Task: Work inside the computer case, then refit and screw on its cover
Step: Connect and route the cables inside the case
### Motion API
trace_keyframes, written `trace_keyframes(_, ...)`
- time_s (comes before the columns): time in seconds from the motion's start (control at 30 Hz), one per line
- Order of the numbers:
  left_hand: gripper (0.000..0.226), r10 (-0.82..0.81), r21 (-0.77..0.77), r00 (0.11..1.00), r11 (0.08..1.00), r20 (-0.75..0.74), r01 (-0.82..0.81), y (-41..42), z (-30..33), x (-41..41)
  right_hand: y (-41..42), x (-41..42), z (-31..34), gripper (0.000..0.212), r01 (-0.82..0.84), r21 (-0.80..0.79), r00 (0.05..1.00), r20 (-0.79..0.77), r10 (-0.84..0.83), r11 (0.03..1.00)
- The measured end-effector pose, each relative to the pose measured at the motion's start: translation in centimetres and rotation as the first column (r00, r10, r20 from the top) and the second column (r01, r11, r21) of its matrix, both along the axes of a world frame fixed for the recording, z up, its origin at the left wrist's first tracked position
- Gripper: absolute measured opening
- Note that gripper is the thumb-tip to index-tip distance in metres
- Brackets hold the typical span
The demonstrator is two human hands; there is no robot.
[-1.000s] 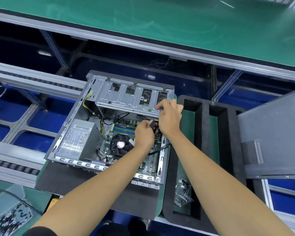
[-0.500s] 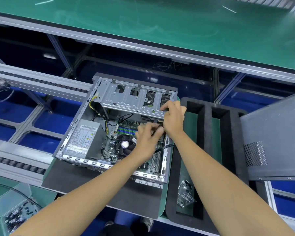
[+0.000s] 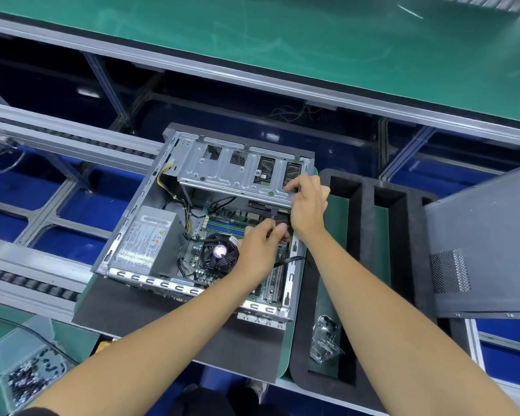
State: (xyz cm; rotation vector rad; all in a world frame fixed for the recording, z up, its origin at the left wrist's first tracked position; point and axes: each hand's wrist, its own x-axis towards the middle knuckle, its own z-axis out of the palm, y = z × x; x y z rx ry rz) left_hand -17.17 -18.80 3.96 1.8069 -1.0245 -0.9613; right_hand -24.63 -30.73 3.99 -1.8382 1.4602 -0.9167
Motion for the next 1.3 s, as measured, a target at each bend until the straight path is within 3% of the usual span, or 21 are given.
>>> trace_keyframes(0.13, 0.04, 0.085, 0.051, 0.984, 0.994, 0.158, -0.094, -0.1, 0.4, -0.6, 0.1, 0.1, 0.3, 0.044, 0.013, 0.014, 0.999, 0.033, -0.013, 1.0)
trace_keyframes(0.33, 0.028, 0.268, 0.102, 0.963, 0.958, 0.03, -0.27, -1.1, 0.1, -2.0, 0.3, -0.1, 0.6, 0.045, -0.008, 0.003, 0.996, 0.085, 0.007, 1.0)
trace_keyframes(0.43, 0.026, 0.292, 0.145, 0.948, 0.951, -0.128, -0.274, -1.4, -0.3, -3.2, 0.4, -0.1, 0.7, 0.048, -0.009, 0.0, 0.995, 0.1, 0.009, 1.0)
trace_keyframes(0.67, 0.036, 0.519, 0.258, 0.855, 0.828, -0.018, -0.497, -2.9, -0.3, -3.9, 0.2, -0.2, 0.4, 0.046, -0.01, 0.035, 0.986, 0.165, 0.004, 0.999)
trace_keyframes(0.83, 0.042, 0.576, 0.294, 0.816, 0.774, 0.042, -0.561, -4.0, -0.7, -4.4, 0.0, -0.3, 0.3, 0.054, -0.003, 0.067, 0.982, 0.19, -0.01, 0.998)
trace_keyframes(1.3, 0.049, 0.635, 0.285, 0.771, 0.748, -0.044, -0.599, -4.0, -0.3, -4.8, 0.1, -0.3, 0.4, 0.051, -0.021, 0.037, 0.988, 0.151, 0.016, 0.999)
